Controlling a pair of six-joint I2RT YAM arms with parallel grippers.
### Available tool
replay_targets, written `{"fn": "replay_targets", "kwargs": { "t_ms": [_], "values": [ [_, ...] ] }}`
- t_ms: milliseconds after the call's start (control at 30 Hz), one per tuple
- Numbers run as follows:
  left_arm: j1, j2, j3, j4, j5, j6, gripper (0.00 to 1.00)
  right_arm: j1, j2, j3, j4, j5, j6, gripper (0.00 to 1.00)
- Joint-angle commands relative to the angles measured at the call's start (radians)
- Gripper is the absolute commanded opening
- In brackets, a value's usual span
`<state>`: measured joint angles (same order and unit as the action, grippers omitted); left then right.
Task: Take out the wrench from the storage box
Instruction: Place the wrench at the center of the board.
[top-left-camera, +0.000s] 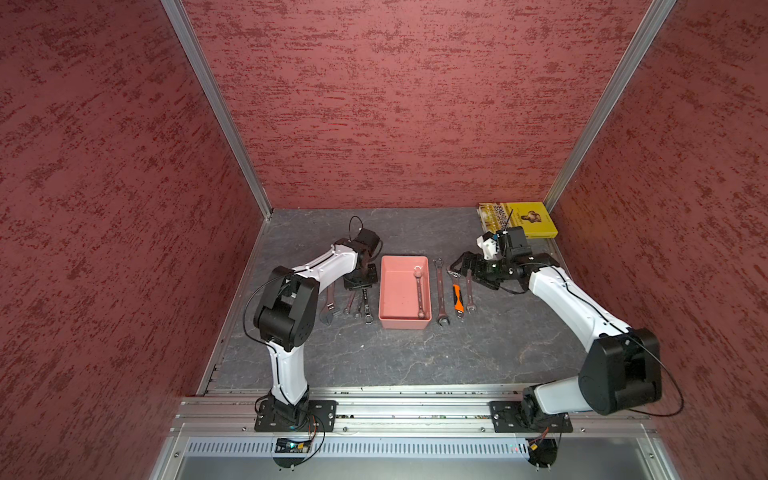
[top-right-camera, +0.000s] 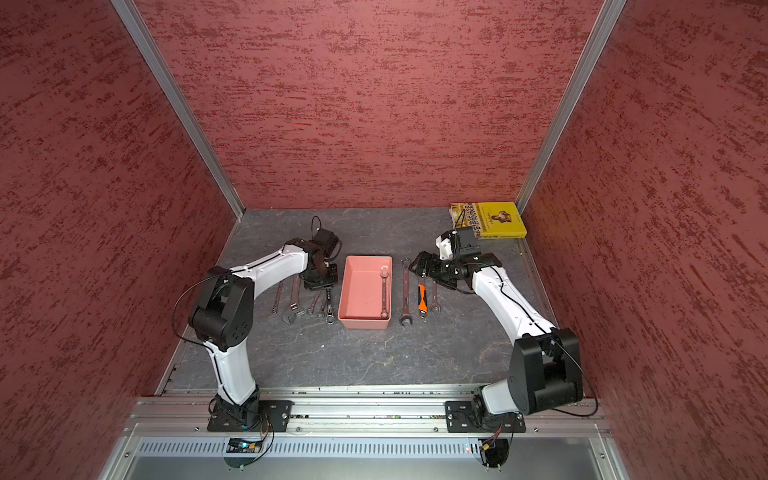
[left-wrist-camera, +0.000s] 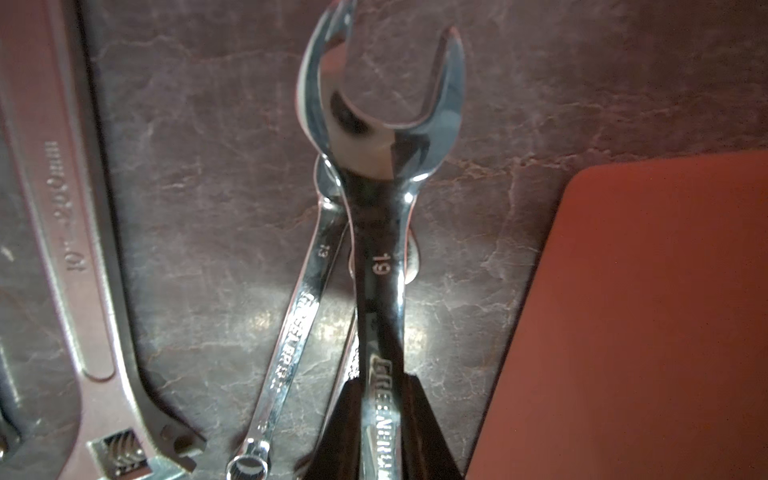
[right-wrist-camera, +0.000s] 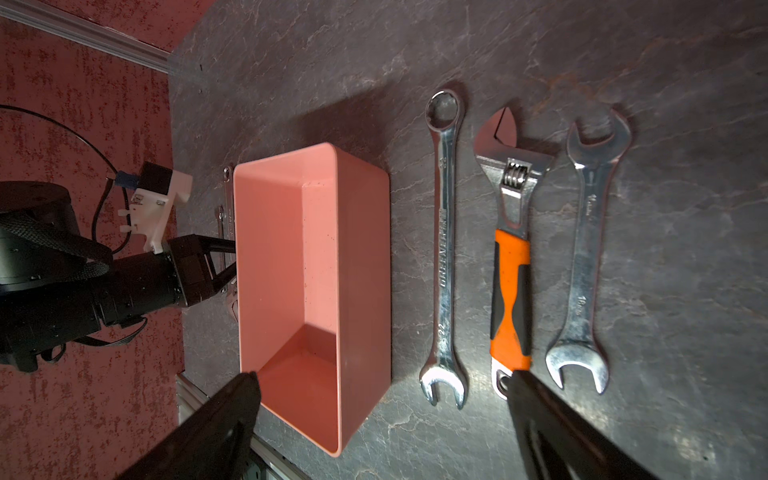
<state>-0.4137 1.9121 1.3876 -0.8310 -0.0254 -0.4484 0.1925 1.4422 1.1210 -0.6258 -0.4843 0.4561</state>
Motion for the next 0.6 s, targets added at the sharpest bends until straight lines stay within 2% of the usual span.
{"fn": "replay_targets", "kwargs": {
  "t_ms": [0,133,400,467,567],
  "values": [
    [-0.009,0.022,0.031,0.067,0.043,0.159,0.03,-0.01,-0.005,0.027,-0.009,0.025,-0.008,0.98],
    [-0.019,0.063,0.04,0.102,0.069,0.221,0.03,-0.01,-0.002,0.029,-0.007,0.024,-0.008,0.98],
    [-0.009,0.133,0.056,0.1,0.071,0.21,0.05,-0.01,-0.008,0.042,-0.023,0.027,-0.01,0.98],
    [-0.01,0.143,0.07,0.086,0.068,0.209,0.09,-0.011,-0.008,0.045,-0.025,0.022,-0.01,0.98],
    [-0.005,0.137,0.078,0.073,0.067,0.201,0.22,-0.01,-0.006,0.057,-0.025,0.009,-0.005,0.98]
  ]
}}
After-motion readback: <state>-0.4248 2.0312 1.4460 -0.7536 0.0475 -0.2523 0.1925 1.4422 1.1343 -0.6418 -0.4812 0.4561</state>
